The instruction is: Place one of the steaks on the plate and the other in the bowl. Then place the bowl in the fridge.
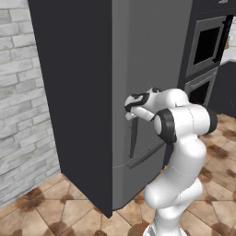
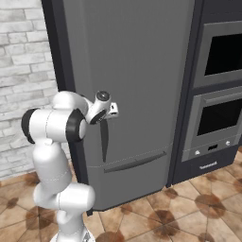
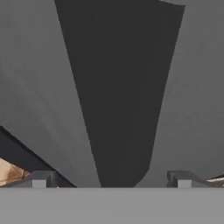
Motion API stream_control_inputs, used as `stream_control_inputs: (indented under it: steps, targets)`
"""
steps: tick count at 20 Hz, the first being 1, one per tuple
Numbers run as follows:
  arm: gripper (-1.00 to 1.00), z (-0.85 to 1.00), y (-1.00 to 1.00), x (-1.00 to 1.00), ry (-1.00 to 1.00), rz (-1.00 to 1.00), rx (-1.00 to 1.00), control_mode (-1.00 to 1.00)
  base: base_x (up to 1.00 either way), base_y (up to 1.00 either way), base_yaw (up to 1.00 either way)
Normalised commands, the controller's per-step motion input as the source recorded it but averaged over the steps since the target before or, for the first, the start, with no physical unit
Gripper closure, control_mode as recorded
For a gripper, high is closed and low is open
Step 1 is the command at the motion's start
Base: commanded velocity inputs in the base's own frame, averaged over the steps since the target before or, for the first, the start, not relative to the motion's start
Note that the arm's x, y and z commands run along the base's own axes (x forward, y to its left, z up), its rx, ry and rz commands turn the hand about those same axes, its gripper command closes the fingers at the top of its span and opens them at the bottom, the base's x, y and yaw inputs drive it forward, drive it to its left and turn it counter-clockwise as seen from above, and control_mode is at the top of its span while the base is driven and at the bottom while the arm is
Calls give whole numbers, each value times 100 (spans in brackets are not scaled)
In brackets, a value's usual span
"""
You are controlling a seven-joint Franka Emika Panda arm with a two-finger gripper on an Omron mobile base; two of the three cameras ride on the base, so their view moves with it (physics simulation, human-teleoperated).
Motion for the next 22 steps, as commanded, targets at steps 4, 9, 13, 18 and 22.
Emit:
stream_control_inputs:
  steps: [4, 9, 13, 18, 22]
  targets:
    - [-100, -19, -1, 46, 0, 2, 0, -100, 0, 0, 0]
    - [-100, -11, 0, 31, -6, 4, 0, -100, 0, 0, 0]
    - [100, 0, 0, 26, 0, 7, 0, -100, 0, 0, 0]
    - [100, 0, 0, 31, 4, 8, 0, -100, 0, 0, 0]
    - [100, 1, -20, 17, 2, 9, 0, -100, 0, 0, 0]
